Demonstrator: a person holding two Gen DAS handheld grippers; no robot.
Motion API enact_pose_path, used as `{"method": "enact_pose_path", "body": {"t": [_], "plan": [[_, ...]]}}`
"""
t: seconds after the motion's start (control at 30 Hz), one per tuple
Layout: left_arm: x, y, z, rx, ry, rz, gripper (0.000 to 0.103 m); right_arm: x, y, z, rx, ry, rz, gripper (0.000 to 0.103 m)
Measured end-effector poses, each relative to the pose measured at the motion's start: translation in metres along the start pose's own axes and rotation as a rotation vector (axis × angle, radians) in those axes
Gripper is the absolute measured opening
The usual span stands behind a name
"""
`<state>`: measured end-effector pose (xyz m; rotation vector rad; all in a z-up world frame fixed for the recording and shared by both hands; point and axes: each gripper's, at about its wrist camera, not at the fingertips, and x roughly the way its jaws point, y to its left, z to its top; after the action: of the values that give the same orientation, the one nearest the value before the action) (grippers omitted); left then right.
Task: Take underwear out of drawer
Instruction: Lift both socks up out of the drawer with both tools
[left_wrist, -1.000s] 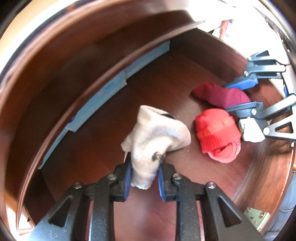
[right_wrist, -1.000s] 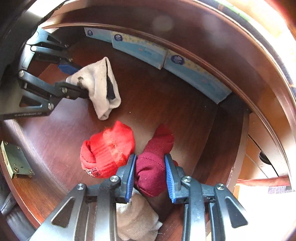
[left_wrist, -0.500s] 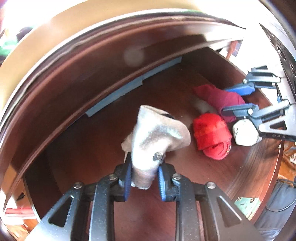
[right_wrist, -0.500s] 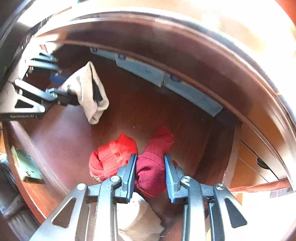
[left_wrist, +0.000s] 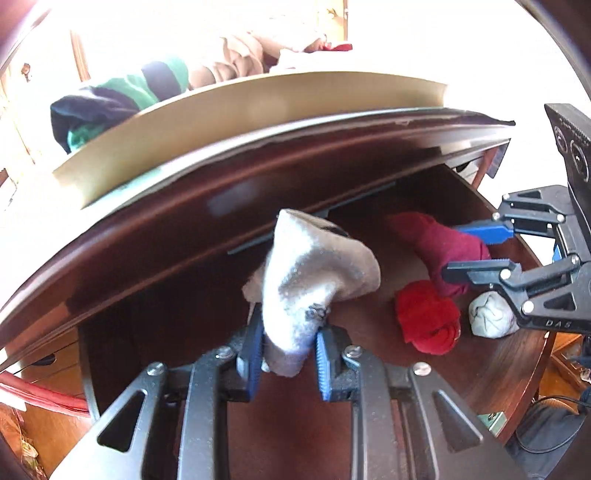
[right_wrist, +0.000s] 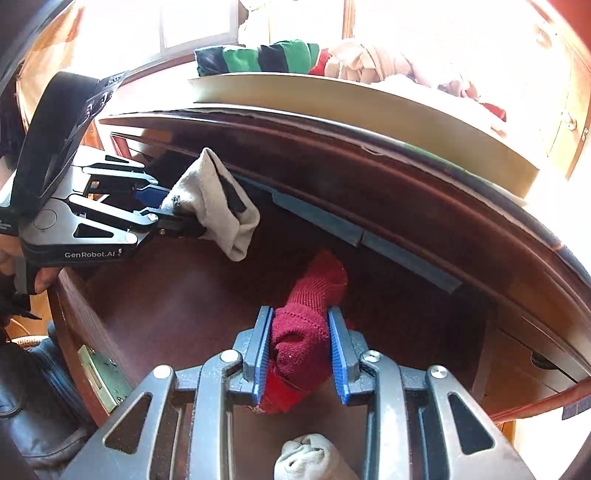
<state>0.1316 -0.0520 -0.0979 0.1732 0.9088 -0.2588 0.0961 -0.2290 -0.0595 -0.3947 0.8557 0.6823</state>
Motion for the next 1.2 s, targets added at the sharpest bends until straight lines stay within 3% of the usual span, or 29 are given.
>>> {"method": "enact_pose_path", "body": {"t": [0.33, 1.2], "plan": [[-0.019, 0.005, -0.005, -0.064, -0.065, 0.018, 0.022, -0.031, -0.003, -0.014, 0.008, -0.113, 0.005, 0.031], [-0.045, 0.005, -0.012, -0.117, -0.182, 0.101, 0.022, -0.058, -0.004, -0.039, 0.009, -0.271, -0.012, 0.031]]}}
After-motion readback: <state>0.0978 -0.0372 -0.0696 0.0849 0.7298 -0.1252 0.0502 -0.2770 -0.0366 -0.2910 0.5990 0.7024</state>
